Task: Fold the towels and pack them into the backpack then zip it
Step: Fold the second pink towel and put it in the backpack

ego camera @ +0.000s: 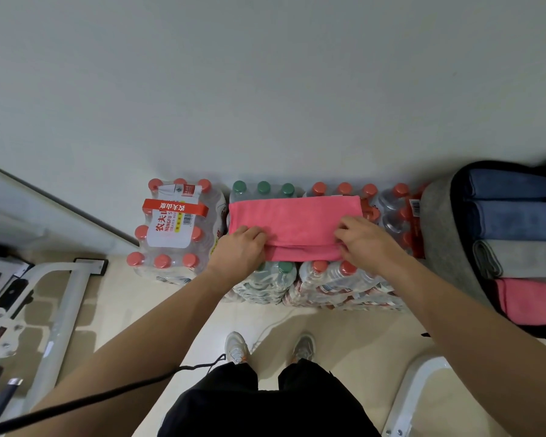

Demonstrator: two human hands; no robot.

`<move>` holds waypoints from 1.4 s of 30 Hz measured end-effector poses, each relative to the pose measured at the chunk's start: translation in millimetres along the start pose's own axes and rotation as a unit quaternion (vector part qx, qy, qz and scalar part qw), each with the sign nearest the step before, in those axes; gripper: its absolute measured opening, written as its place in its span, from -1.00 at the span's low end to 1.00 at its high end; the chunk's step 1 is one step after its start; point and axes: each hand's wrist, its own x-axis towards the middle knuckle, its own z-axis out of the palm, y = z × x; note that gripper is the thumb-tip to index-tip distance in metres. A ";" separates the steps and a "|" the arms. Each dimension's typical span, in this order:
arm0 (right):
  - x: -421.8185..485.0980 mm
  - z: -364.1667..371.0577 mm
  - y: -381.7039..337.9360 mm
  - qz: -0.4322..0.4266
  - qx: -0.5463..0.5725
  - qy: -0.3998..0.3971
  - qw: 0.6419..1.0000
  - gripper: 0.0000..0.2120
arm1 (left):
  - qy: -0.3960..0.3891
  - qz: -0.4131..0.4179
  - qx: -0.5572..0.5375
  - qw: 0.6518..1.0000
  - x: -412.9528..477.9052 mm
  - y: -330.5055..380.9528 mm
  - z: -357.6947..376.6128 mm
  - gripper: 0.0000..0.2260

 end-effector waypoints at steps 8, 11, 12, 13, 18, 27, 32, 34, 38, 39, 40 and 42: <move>-6.1 -3.9 7.4 0.003 0.003 0.111 0.994 -0.94 | 0.019 0.001 -0.005 1.000 -4.8 -9.2 -9.5 -0.81; -15.0 0.2 10.6 -0.013 -0.023 0.119 0.993 -0.80 | 0.016 -0.026 -0.015 0.999 -11.1 -13.6 -12.5 -0.84; -16.9 -1.3 10.8 -0.014 -0.023 0.130 0.991 -0.80 | 0.029 -0.025 -0.019 0.999 -11.8 -13.0 -15.5 -0.85; -18.5 -4.3 11.1 -0.011 -0.018 0.143 0.990 -0.82 | 0.045 -0.020 -0.022 0.999 -12.5 -11.7 -19.2 -0.87; -27.4 -3.2 6.9 0.009 -0.017 0.109 0.994 -0.88 | 0.052 0.010 -0.014 0.998 -19.5 -11.2 -16.7 -0.87; -23.5 2.2 -4.2 0.060 -0.016 0.109 0.992 -0.75 | 0.003 -0.040 -0.012 0.999 -10.9 2.1 -22.6 -0.64; 27.5 3.8 -25.8 0.075 0.026 0.025 0.997 -0.45 | -0.042 -0.068 -0.041 0.996 26.8 24.7 -4.9 -0.50; 37.2 20.0 -27.2 0.068 0.009 -0.019 0.997 -0.35 | -0.076 -0.087 -0.036 0.993 27.1 24.4 12.8 -0.43; 29.4 43.1 -4.7 0.092 -0.018 -0.030 0.995 -0.26 | -0.067 -0.108 -0.031 0.991 12.8 4.8 29.4 -0.37; 27.2 45.5 0.1 0.100 -0.019 -0.027 0.994 -0.24 | -0.066 -0.118 -0.032 0.990 10.5 1.7 30.9 -0.36; 25.8 46.6 2.8 0.107 -0.017 -0.026 0.994 -0.23 | -0.065 -0.125 -0.038 0.989 9.2 0.2 31.0 -0.37; 25.1 46.7 2.9 0.112 -0.018 -0.036 0.993 -0.22 | -0.063 -0.128 -0.059 0.988 9.4 -1.0 29.5 -0.43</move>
